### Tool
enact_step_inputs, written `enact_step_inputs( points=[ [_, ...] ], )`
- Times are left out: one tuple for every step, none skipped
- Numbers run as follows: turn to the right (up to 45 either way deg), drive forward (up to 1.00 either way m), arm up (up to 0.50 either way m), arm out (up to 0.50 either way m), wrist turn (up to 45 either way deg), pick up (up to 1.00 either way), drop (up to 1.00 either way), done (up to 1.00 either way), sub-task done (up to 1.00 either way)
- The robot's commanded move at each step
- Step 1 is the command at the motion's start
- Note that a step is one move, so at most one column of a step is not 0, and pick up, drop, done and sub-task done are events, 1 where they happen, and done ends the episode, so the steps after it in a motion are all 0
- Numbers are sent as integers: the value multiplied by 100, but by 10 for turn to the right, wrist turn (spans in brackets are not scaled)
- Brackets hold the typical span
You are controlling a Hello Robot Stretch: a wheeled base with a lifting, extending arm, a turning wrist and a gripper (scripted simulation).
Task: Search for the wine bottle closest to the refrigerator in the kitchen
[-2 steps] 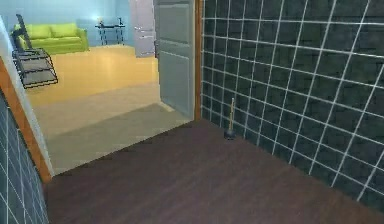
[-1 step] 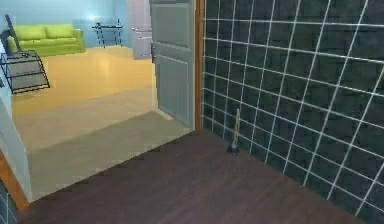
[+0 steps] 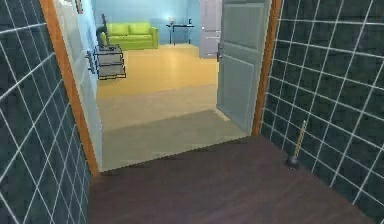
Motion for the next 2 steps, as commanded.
enact_step_inputs(
  points=[
    [0,100,0,0,0,0,0,0,0],
    [0,100,0,0,0,0,0,0,0]
  ],
)
